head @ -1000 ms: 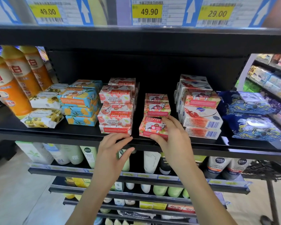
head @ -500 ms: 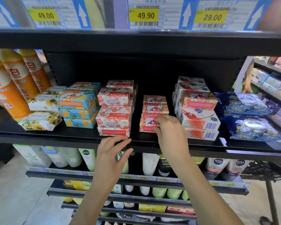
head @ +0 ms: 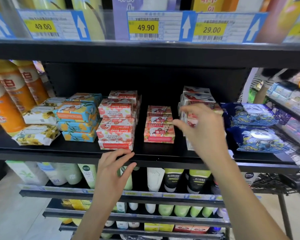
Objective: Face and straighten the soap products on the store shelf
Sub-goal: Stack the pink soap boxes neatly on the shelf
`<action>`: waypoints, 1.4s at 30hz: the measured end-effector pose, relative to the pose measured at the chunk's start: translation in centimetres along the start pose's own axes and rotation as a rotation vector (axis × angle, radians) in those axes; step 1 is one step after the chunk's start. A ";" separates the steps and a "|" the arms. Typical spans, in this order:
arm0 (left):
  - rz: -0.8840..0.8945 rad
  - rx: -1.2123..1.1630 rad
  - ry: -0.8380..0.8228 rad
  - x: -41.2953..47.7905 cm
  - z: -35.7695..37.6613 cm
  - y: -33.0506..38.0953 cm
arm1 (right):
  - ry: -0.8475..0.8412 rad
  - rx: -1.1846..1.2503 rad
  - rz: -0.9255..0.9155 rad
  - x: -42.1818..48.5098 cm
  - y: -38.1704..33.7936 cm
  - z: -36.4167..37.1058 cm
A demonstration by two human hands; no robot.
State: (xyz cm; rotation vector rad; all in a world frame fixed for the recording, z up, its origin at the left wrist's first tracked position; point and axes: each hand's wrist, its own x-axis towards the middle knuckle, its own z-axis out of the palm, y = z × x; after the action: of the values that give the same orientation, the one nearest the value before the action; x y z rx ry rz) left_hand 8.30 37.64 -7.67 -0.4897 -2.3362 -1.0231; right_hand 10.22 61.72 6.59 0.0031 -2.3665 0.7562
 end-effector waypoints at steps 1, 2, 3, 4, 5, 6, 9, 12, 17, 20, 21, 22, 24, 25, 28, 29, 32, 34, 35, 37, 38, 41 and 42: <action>-0.003 -0.005 -0.001 0.0 0.0 0.0 | 0.045 0.003 0.013 0.6 0.3 -1.3; -0.004 -0.008 -0.001 0.0 0.0 0.1 | 0.067 0.004 0.037 1.3 0.9 -2.3; -0.004 -0.010 0.000 0.0 0.0 0.1 | 0.058 -0.002 0.074 1.9 1.5 -3.2; -0.006 -0.012 0.001 0.0 0.0 0.1 | 0.023 -0.014 0.121 2.6 2.3 -3.8; -0.011 -0.013 0.000 -0.1 -0.1 0.2 | -0.022 -0.025 0.167 3.2 3.1 -4.2; -0.015 -0.013 0.001 -0.1 -0.1 0.2 | -0.067 -0.022 0.206 3.7 3.9 -4.4; -0.020 -0.015 0.009 -0.1 -0.1 0.4 | -0.172 0.012 0.271 4.6 5.7 -4.4; -0.025 -0.011 0.014 -0.2 -0.1 0.6 | -0.207 -0.030 0.268 5.2 7.0 -3.7; -0.026 0.009 0.015 -0.2 0.1 0.6 | -0.200 -0.138 0.248 5.7 8.2 -2.8; -0.016 0.016 0.027 -0.1 0.3 0.6 | -0.245 -0.157 0.223 5.8 8.1 -3.3; -0.016 0.016 0.030 -0.1 0.4 0.5 | -0.274 -0.182 0.214 6.0 8.2 -3.5; -0.012 0.020 0.035 -0.1 0.5 0.5 | -0.301 -0.205 0.208 6.2 8.3 -3.6; 0.014 0.033 0.047 -0.1 0.8 0.3 | -0.339 -0.241 0.220 6.6 8.0 -3.7; 0.028 0.033 0.056 -0.1 0.9 0.2 | -0.357 -0.258 0.222 6.8 7.9 -3.7; 0.049 0.028 0.075 -0.1 1.3 0.2 | -0.421 -0.337 0.207 7.5 7.3 -3.9; 0.054 0.029 0.080 -0.1 1.3 0.2 | -0.438 -0.344 0.204 7.6 7.1 -4.0; 0.065 0.029 0.089 0.0 1.5 -0.1 | -0.461 -0.345 0.157 7.9 6.0 -4.1; 0.072 0.034 0.092 0.0 1.6 -0.2 | -0.491 -0.353 0.111 8.0 4.9 -3.7; 0.071 0.036 0.093 0.0 1.6 -0.3 | -0.505 -0.347 0.086 8.2 4.3 -3.3; 0.066 0.039 0.092 0.1 1.7 -0.4 | -0.528 -0.315 0.063 8.6 3.0 -1.9; 0.062 0.041 0.089 0.1 1.7 -0.4 | -0.533 -0.299 0.056 8.9 2.3 -1.0; 0.063 0.046 0.086 0.1 1.5 -0.3 | -0.531 -0.280 0.087 10.4 0.6 2.3; 0.067 0.046 0.084 0.1 1.5 -0.3 | -0.532 -0.293 0.099 10.9 0.1 3.4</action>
State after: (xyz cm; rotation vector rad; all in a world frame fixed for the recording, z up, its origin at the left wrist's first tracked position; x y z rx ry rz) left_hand 7.59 38.58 -8.65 -0.4944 -2.2484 -0.9385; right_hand -0.42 62.05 10.72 -0.0424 -2.9866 0.4849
